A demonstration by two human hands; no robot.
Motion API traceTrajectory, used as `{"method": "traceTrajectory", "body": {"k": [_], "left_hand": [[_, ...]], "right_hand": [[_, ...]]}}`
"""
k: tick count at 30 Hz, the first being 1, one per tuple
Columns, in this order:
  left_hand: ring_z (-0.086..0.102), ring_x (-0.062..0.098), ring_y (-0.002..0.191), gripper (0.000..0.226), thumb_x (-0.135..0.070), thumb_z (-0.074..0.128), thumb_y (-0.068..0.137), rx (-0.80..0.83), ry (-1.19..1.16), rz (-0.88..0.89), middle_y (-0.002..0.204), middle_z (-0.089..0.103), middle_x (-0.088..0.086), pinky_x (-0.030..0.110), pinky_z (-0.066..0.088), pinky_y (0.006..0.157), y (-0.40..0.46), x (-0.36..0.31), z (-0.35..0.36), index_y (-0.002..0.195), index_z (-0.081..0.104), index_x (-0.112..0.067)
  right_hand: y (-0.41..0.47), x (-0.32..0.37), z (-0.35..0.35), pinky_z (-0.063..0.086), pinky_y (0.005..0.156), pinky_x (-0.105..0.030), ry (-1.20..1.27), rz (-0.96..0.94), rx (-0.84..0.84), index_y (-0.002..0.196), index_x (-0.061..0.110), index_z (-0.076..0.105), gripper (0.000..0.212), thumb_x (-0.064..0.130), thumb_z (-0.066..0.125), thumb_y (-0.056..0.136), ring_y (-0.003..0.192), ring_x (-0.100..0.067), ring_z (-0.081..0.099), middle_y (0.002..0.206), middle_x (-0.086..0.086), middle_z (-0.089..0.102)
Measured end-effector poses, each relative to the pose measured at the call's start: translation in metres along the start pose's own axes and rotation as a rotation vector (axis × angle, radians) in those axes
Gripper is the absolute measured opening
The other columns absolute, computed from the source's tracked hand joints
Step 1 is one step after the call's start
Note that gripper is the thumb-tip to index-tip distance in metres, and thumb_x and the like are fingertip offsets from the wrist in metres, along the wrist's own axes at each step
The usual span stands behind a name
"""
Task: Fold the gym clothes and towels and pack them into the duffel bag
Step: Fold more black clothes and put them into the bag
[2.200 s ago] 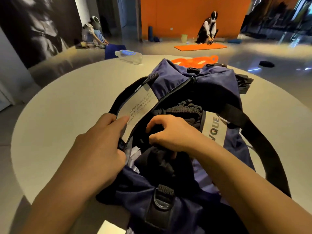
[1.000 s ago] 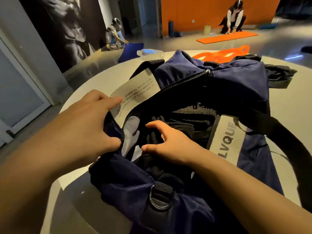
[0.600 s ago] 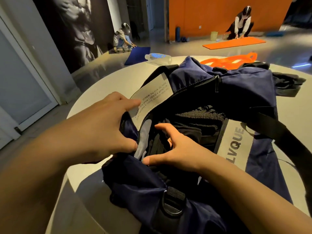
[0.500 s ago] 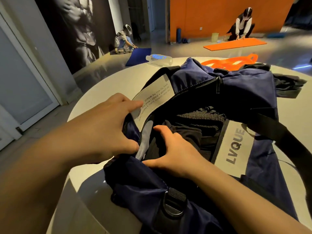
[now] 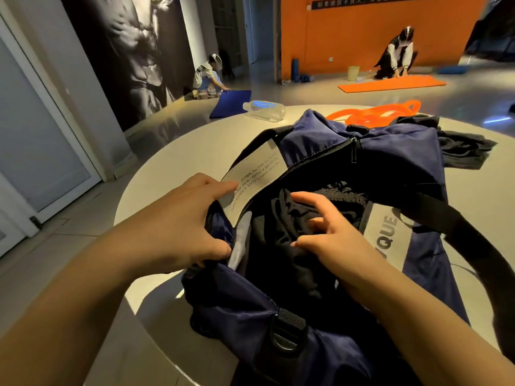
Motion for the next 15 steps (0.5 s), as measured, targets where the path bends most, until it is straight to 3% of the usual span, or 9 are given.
{"method": "traceTrajectory", "body": {"k": [1,3,6,8,10,11,13,15], "left_hand": [[0.03,-0.006,0.095,0.089,-0.028,0.073,0.079,-0.006,0.002,0.004,0.118,0.026,-0.024,-0.006,0.033,0.068,0.001,0.0,-0.001,0.148,0.018,-0.041],[0.031,-0.005,0.097,0.089,-0.028,0.073,0.079,-0.013,0.019,0.01,0.121,0.027,-0.024,-0.004,0.034,0.068,0.003,-0.001,-0.003,0.148,0.018,-0.041],[0.032,-0.004,0.098,0.089,-0.03,0.072,0.079,-0.01,0.039,0.019,0.12,0.026,-0.025,-0.001,0.035,0.068,0.004,0.0,-0.004,0.148,0.018,-0.041],[0.032,-0.004,0.1,0.089,-0.03,0.072,0.078,-0.018,0.032,0.024,0.121,0.026,-0.025,0.001,0.036,0.069,0.004,0.0,-0.002,0.148,0.018,-0.041],[0.033,-0.003,0.104,0.089,-0.03,0.073,0.077,-0.033,0.018,0.033,0.125,0.028,-0.024,0.007,0.035,0.074,0.005,0.0,0.0,0.148,0.02,-0.04],[0.033,-0.003,0.105,0.089,-0.029,0.073,0.076,-0.04,0.009,0.037,0.124,0.029,-0.023,0.01,0.033,0.079,0.006,-0.001,0.001,0.148,0.021,-0.039],[0.033,-0.002,0.107,0.089,-0.028,0.074,0.076,-0.049,-0.009,0.034,0.12,0.028,-0.024,0.014,0.031,0.086,0.007,-0.003,0.002,0.148,0.023,-0.038],[0.033,-0.001,0.107,0.09,-0.027,0.075,0.075,-0.052,-0.004,0.032,0.124,0.031,-0.021,0.015,0.03,0.087,0.007,-0.005,0.002,0.148,0.023,-0.037]], "right_hand": [[-0.004,0.0,-0.006,0.056,0.08,-0.047,0.023,0.009,-0.025,0.118,0.052,0.051,0.065,-0.002,0.061,0.083,0.087,-0.027,0.066,0.105,0.001,0.054],[-0.014,-0.001,-0.02,0.054,0.082,-0.056,0.06,0.004,-0.063,0.111,0.055,0.055,0.066,-0.003,0.06,0.082,0.092,-0.035,0.065,0.114,-0.007,0.057],[-0.037,-0.003,-0.054,0.059,0.072,-0.043,0.229,0.041,-0.109,0.107,0.051,0.062,0.068,-0.012,0.053,0.083,0.091,-0.027,0.069,0.108,-0.005,0.067],[-0.06,-0.008,-0.08,0.056,0.077,-0.041,0.252,0.077,-0.2,0.104,0.053,0.062,0.07,-0.013,0.051,0.084,0.098,-0.025,0.067,0.109,0.001,0.065],[-0.079,-0.018,-0.098,0.051,0.088,-0.05,0.111,0.117,-0.276,0.103,0.06,0.058,0.075,-0.012,0.051,0.084,0.107,-0.026,0.06,0.114,0.003,0.061],[-0.087,-0.021,-0.104,0.051,0.086,-0.051,-0.007,0.105,-0.313,0.101,0.063,0.056,0.076,-0.011,0.052,0.084,0.104,-0.026,0.061,0.112,0.004,0.061],[-0.099,-0.017,-0.115,0.056,0.073,-0.047,-0.305,-0.04,-0.42,0.103,0.062,0.053,0.064,0.0,0.056,0.086,0.088,-0.02,0.064,0.101,0.012,0.061],[-0.106,0.015,-0.109,0.055,0.07,-0.032,-0.512,-0.246,-0.5,0.105,0.055,0.055,0.04,0.022,0.056,0.082,0.084,-0.01,0.063,0.098,0.017,0.059]]}}
Point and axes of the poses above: each hand's wrist, its own y-axis towards the middle knuckle, its own z-axis out of the palm, x = y × z, the point moved 4 cm from there along y, towards the middle knuckle
